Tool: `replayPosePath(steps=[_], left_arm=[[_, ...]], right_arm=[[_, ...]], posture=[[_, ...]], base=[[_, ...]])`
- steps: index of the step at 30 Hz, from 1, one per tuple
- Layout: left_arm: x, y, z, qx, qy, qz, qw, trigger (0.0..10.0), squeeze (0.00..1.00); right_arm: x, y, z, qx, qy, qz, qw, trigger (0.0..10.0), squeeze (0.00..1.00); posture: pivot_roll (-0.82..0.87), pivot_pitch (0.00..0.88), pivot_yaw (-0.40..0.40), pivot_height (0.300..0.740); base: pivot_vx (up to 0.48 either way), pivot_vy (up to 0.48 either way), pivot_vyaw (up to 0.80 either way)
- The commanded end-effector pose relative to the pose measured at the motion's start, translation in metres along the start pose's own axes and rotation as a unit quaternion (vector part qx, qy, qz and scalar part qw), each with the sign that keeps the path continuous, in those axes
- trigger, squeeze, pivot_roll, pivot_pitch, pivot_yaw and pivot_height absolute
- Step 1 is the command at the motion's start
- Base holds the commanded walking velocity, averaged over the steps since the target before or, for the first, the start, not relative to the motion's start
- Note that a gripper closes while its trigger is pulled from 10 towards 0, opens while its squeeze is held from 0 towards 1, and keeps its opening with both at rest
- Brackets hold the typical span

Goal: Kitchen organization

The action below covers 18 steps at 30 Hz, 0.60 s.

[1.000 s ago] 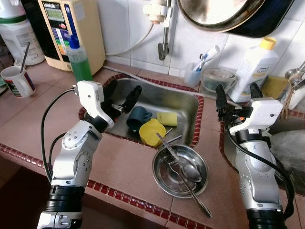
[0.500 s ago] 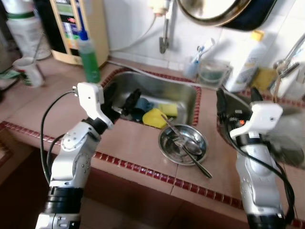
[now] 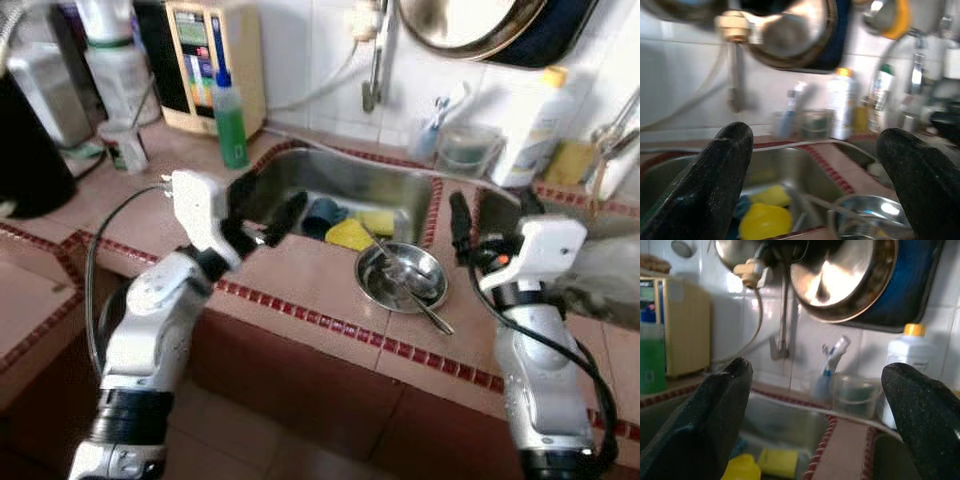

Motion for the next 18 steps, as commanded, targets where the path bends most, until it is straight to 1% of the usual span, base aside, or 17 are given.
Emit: replayPosePath(steps=[1,2,5,6,8,9,11,12,14,15,16,17,18], left_arm=[[0.004,-0.003,-0.002,0.018,0.008,-0.015,1.0,10.0,0.0],[0.006,-0.005,-0.002,0.02,0.009,-0.018,1.0,10.0,0.0],[0.008,-0.007,-0.001,0.026,0.009,-0.023,0.999,10.0,0.0],[0.007,-0.008,-0.001,0.036,0.009,-0.023,0.999,10.0,0.0],[0.003,-0.012,0.0,0.045,0.004,-0.032,0.998,10.0,0.0],[0.0,-0.014,0.0,0.05,0.004,-0.035,0.998,10.0,0.0],[-0.002,-0.017,-0.001,0.057,0.005,-0.038,0.998,10.0,0.0],[-0.004,-0.021,-0.002,0.069,0.008,-0.047,0.996,10.0,0.0],[-0.011,-0.032,-0.007,0.092,0.016,-0.073,0.993,10.0,0.0],[-0.011,-0.032,-0.007,0.092,0.016,-0.073,0.993,10.0,0.0],[-0.015,-0.04,-0.009,0.1,0.023,-0.091,0.991,10.0,0.0],[-0.017,-0.043,-0.01,0.108,0.025,-0.099,0.989,10.0,0.0],[-0.017,-0.043,-0.01,0.108,0.025,-0.099,0.989,10.0,0.0]], right_arm=[[-0.002,0.001,-0.005,0.007,0.016,0.006,1.0,10.0,0.35],[-0.003,0.001,-0.007,0.013,0.021,0.009,1.0,10.0,1.0],[-0.006,0.002,-0.01,0.02,0.028,0.011,0.999,10.0,1.0],[-0.008,0.002,-0.011,0.018,0.031,0.011,0.999,10.0,1.0],[-0.011,0.0,-0.017,0.01,0.05,0.003,0.999,10.0,1.0],[-0.012,-0.001,-0.02,0.01,0.058,0.002,0.998,10.0,0.97],[-0.012,-0.001,-0.022,0.012,0.067,0.003,0.998,10.0,0.97],[-0.013,0.0,-0.024,0.014,0.075,0.009,0.997,10.0,0.0],[-0.013,0.003,-0.029,0.011,0.092,0.023,0.995,10.0,0.0],[-0.013,0.003,-0.029,0.011,0.092,0.023,0.995,10.0,0.0],[-0.011,0.005,-0.029,0.005,0.098,0.034,0.995,10.0,0.0],[-0.009,0.006,-0.03,0.001,0.101,0.039,0.994,10.0,0.0],[-0.009,0.006,-0.03,0.001,0.101,0.039,0.994,10.0,0.0]], posture=[[0.03,0.002,-0.011,0.74],[0.03,0.002,-0.011,0.74],[0.03,0.003,-0.009,0.74],[0.03,0.001,-0.009,0.74],[0.03,0.0,-0.01,0.74],[0.03,0.0,-0.012,0.74],[0.03,0.0,-0.013,0.74],[0.03,0.0,-0.017,0.74],[0.03,0.0,-0.02,0.74],[0.03,0.0,-0.02,0.74],[0.04,0.0,-0.028,0.74],[0.04,0.0,-0.029,0.74],[0.04,0.0,-0.029,0.74]], base=[[0.0,0.0,0.0],[0.0,0.0,0.0],[0.0,0.0,0.0],[0.0,0.0,0.0],[0.0,0.0,0.0],[0.0,0.0,0.0],[0.0,0.0,0.0],[0.0,0.0,0.0],[0.0,0.0,0.0],[0.0,0.0,0.0],[0.0,0.0,0.0],[0.0,0.0,0.0],[0.0,0.0,0.0]])
Point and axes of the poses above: a point about 5 cm out from each wrist's last joint towards the gripper, its own x axis pointing out of the wrist towards the gripper, its own z axis along the axis of the wrist's last joint, y = z × x, the point moved 3 cm from there along x, pointing out of the wrist towards the gripper, and after that the axes turned 13 degrees about x, right-handed, at the moved point
